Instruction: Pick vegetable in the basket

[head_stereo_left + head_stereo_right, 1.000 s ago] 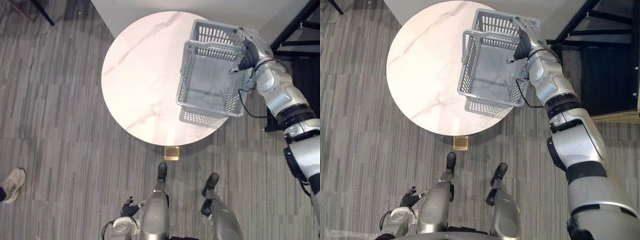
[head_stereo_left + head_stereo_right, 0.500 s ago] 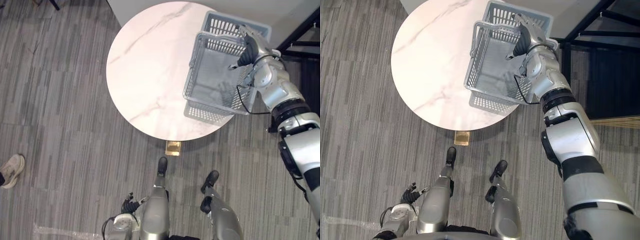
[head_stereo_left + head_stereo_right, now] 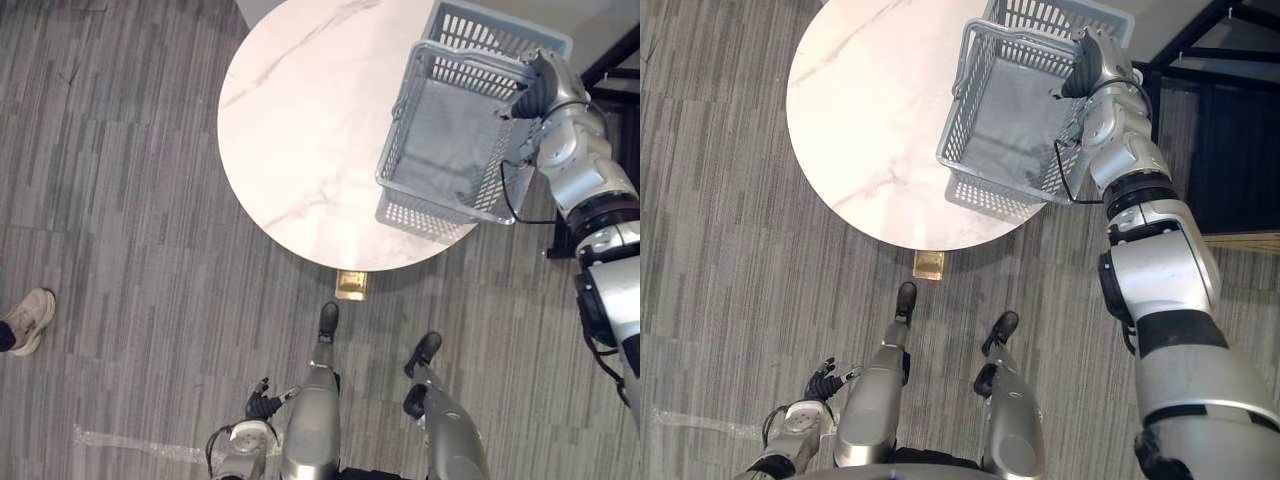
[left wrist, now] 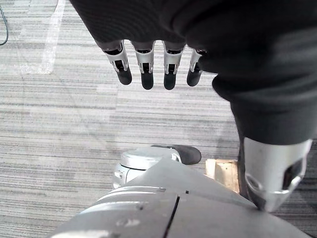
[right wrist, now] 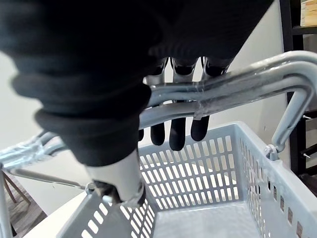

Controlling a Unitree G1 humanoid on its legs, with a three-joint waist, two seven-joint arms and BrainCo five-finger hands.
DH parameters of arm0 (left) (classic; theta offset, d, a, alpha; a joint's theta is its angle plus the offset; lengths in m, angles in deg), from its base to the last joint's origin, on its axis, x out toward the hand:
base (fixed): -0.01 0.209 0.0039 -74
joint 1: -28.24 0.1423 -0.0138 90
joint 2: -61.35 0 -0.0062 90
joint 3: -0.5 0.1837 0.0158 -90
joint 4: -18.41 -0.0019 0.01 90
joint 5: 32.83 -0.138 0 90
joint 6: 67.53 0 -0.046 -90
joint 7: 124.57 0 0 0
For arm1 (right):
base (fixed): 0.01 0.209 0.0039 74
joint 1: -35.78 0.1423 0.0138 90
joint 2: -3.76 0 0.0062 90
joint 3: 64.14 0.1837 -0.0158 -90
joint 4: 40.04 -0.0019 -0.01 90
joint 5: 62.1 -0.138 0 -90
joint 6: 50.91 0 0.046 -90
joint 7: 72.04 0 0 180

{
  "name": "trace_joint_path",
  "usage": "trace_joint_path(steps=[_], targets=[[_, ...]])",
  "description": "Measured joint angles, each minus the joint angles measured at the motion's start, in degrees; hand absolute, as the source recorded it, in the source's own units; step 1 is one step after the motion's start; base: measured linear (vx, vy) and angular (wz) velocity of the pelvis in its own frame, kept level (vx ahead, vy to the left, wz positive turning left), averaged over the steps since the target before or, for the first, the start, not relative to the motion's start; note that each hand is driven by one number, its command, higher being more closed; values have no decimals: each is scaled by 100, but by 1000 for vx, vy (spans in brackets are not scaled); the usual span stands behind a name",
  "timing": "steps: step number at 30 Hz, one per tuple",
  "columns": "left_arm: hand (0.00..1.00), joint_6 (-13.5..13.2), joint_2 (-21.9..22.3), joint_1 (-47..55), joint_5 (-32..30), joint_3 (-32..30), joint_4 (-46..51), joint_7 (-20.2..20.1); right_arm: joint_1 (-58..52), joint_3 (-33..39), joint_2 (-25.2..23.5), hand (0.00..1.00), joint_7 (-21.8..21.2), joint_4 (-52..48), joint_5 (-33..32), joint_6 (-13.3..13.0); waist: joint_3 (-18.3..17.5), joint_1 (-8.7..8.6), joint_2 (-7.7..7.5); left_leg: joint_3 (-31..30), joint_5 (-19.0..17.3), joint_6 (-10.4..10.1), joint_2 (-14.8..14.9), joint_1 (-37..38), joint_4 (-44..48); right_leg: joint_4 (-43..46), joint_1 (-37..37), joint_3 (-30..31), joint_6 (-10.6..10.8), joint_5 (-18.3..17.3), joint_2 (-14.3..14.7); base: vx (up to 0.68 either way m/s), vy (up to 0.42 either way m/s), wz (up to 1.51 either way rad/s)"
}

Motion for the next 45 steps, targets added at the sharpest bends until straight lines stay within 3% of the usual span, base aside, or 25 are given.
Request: trace_joint_path(steps=[19, 22, 26, 30, 35, 38, 45], targets=[[0, 32, -5, -10, -72, 59, -12, -8, -706, -642, -69, 100, -135, -431, 495, -56, -11, 18, 14, 81, 3, 5, -18, 337, 1, 29, 257, 101, 1, -2, -25, -2, 1, -1], [0, 96, 0, -12, -107, 30, -43, -18, -1024, -945, -108, 100, -341, -900, 500, -73, -22, 3, 3, 198, -4, 2, -7, 552, -2, 27, 399, 230, 2, 0, -17, -6, 5, -20], [0, 157, 36, 6, -344, -321, -202, -46, -1704, -1465, -95, 100, -645, -2250, 507, -99, -117, -102, -119, 506, -60, -1, 67, 947, -7, 7, 618, 513, 4, 4, 55, 1, -1, -31], [0, 259, -16, 319, -570, -615, -303, -147, -2407, -1831, -20, 100, -878, -3663, 447, -451, -764, -339, -413, 832, -186, -50, 172, 1160, -11, -123, 674, 818, 8, 8, 189, 41, -13, -43], [0, 260, -67, 676, -820, -652, -354, -254, -3589, -1862, 712, 100, -1154, -5318, 4, -859, -1493, -526, -610, 1122, -389, -89, 261, 1537, -14, -283, 944, 1077, 11, 6, 303, 55, -14, -29], [0, 260, -89, 756, -958, -646, -417, -362, -4194, -1819, 1151, 100, -1354, -5967, -200, -1012, -1690, -699, -628, 1194, -437, -95, 269, 1646, -14, -295, 1014, 1153, 11, 6, 319, 26, -5, -17], [0, 245, -84, 964, -1065, -579, -396, -495, -6036, -1412, 1723, 100, -1728, -6449, -292, -1340, -1886, -796, -599, 1575, -533, -94, 248, 1897, -13, -287, 1027, 1504, 48, 31, 329, 15, 1, -24]])
